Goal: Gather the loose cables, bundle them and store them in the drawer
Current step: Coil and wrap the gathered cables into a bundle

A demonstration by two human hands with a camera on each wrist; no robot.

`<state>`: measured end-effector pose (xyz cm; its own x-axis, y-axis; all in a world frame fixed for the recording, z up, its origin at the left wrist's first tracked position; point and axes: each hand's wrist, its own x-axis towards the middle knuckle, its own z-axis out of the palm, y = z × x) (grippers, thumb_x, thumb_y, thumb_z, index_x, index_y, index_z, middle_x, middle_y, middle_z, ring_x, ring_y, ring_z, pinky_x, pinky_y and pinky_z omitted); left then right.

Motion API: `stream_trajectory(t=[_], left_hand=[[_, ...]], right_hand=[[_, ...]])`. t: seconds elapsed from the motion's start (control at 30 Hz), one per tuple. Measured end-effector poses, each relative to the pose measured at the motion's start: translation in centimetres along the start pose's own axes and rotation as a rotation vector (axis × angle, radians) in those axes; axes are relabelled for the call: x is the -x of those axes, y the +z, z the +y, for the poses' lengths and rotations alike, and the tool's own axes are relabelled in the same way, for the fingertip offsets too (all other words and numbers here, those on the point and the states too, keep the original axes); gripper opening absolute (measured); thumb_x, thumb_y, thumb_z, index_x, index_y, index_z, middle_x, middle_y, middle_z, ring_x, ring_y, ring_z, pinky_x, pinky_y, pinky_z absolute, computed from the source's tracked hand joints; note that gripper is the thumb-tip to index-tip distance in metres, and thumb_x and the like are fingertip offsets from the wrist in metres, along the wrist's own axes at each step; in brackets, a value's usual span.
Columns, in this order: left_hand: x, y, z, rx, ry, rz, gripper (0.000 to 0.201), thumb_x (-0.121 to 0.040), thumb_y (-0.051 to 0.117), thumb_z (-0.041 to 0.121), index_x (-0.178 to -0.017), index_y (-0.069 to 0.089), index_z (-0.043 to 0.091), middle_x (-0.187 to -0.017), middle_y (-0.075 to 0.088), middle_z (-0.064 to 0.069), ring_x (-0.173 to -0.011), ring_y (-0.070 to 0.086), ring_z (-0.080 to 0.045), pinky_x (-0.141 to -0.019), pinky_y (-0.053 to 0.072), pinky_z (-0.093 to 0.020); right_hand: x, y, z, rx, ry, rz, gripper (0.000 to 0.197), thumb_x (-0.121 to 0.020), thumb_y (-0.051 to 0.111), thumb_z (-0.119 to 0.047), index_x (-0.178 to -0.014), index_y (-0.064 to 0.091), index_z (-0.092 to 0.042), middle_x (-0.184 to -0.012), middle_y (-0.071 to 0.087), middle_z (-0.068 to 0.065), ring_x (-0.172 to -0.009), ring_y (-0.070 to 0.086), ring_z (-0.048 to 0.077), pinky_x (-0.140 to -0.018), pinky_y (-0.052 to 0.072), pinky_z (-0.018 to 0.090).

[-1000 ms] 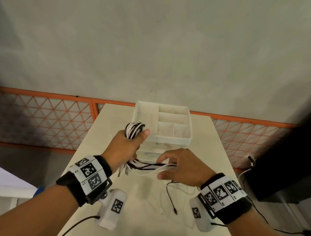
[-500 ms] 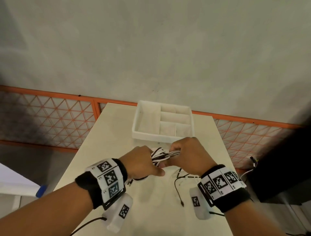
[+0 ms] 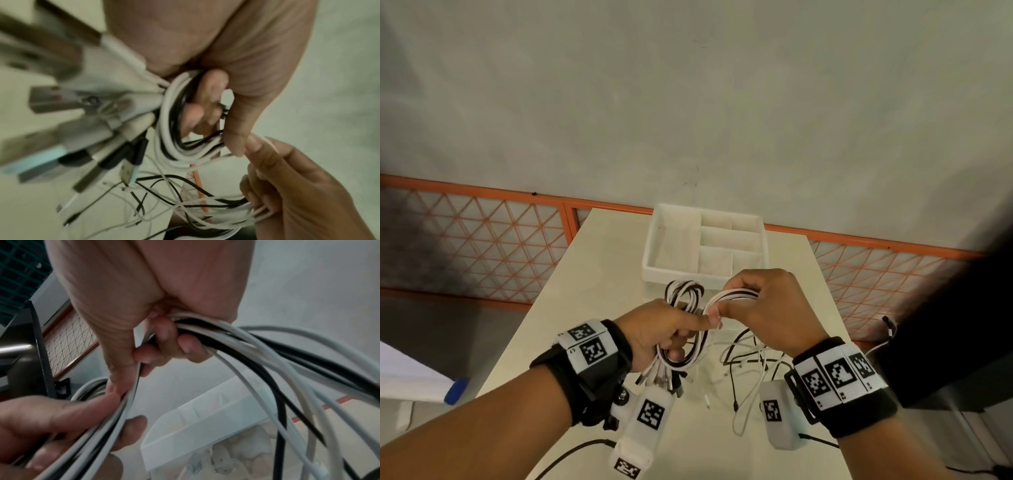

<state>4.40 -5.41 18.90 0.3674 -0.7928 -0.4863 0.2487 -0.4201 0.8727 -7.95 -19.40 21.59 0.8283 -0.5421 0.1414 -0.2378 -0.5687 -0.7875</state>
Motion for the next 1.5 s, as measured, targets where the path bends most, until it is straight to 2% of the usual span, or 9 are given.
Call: stream_trajectory(t=[0.13,0.37,0.57,0.7,0.87,1.03,1.17,1.33,1.5], left_hand=[[0.0,-0.2,-0.3,-0.006,-0.02,-0.087,0.046,-0.074,0.084,0.024,-0.107,0.067,-0.004,-0.046,0.028,0.004,-0.042,0.025,-0.012,-0.048,0.029,-0.024],[-0.1,0.0,0.0,-0.163,0.075,-0.022,0.017,-0.072,0.081,0.016,-0.078,0.067,0.01,-0.061,0.047,-0.008,-0.05,0.035,-0.016,-0.046,0.034,-0.024],[-0.3,-0.4,-0.1,-0.14,0.167,0.064,0.017,-0.08,0.075,0.02,-0.092,0.074,0.007,-0.085,0.076,-0.01,-0.087,0.071,-0.023,-0.083,0.052,-0.036],[0.0,-1.4,0.0,0.201,0.084,0.167,0.014,-0.09,0.067,0.015,-0.085,0.067,0.002,-0.069,0.062,-0.011,-0.06,0.065,-0.024,-0.07,0.06,-0.045],[0.4,-0.9,-0.2,0.226,0.006,0.151,0.047,-0.069,0.079,0.048,-0.079,0.062,0.005,-0.07,0.058,-0.008,-0.064,0.062,-0.021,-0.07,0.06,-0.045],[0.4,1.4,0.0,0.257,0.056,0.025,0.082,-0.045,0.08,0.064,-0.093,0.066,-0.002,-0.089,0.067,-0.016,-0.082,0.069,-0.03,-0.074,0.059,-0.04],[0.2,1.4,0.4,0.36,0.102,0.106,0.036,-0.073,0.08,0.043,-0.081,0.072,0.008,-0.076,0.073,-0.008,-0.074,0.072,-0.022,-0.067,0.055,-0.028],[-0.1,0.6,-0.1,0.421,0.113,0.233,0.027,-0.082,0.076,0.03,-0.069,0.063,0.01,-0.06,0.056,-0.004,-0.052,0.052,-0.02,-0.051,0.043,-0.026],[-0.1,0.0,-0.3,0.439,0.167,0.319,0.011,-0.088,0.066,0.007,-0.078,0.061,0.004,-0.069,0.057,-0.012,-0.058,0.061,-0.021,-0.054,0.052,-0.029]], right_hand=[[0.1,-0.2,-0.3,-0.065,-0.024,-0.036,0.016,-0.066,0.091,-0.019,-0.07,0.076,-0.018,-0.066,0.071,-0.002,-0.055,0.06,0.003,-0.052,0.045,0.016],[-0.2,0.0,-0.1,-0.083,-0.063,-0.045,0.02,-0.063,0.094,-0.023,-0.072,0.076,-0.018,-0.07,0.073,-0.001,-0.06,0.063,0.006,-0.056,0.046,0.017],[-0.3,-0.6,0.4,0.009,-0.038,-0.081,0.017,-0.074,0.087,-0.034,-0.084,0.077,-0.024,-0.068,0.072,-0.007,-0.055,0.061,0.003,-0.053,0.045,0.016],[-0.1,-2.2,2.2,0.06,0.073,-0.164,0.024,-0.088,0.073,-0.039,-0.078,0.072,-0.017,-0.053,0.058,-0.009,-0.046,0.051,0.0,-0.05,0.04,0.016],[0.8,0.5,2.6,0.063,-0.131,0.138,0.031,-0.096,0.066,-0.025,-0.068,0.064,-0.011,-0.053,0.052,0.005,-0.047,0.042,0.007,-0.049,0.037,0.022],[2.6,6.1,1.2,0.265,-0.363,0.368,0.027,-0.092,0.051,-0.014,-0.102,0.074,-0.003,-0.067,0.054,-0.005,-0.054,0.048,0.011,-0.051,0.04,0.021],[4.1,8.1,0.2,0.232,-0.389,0.103,0.044,-0.086,0.036,-0.016,-0.116,0.066,-0.005,-0.097,0.065,0.005,-0.077,0.064,0.02,-0.064,0.057,0.036],[4.1,7.4,1.4,0.148,-0.44,-0.015,0.052,-0.092,0.05,-0.004,-0.143,0.051,-0.011,-0.097,0.042,-0.014,-0.079,0.048,0.002,-0.069,0.05,0.02],[3.9,6.3,2.2,0.051,-0.467,-0.036,0.04,-0.091,0.061,-0.009,-0.13,0.066,-0.015,-0.098,0.06,-0.006,-0.085,0.062,0.008,-0.074,0.055,0.026]])
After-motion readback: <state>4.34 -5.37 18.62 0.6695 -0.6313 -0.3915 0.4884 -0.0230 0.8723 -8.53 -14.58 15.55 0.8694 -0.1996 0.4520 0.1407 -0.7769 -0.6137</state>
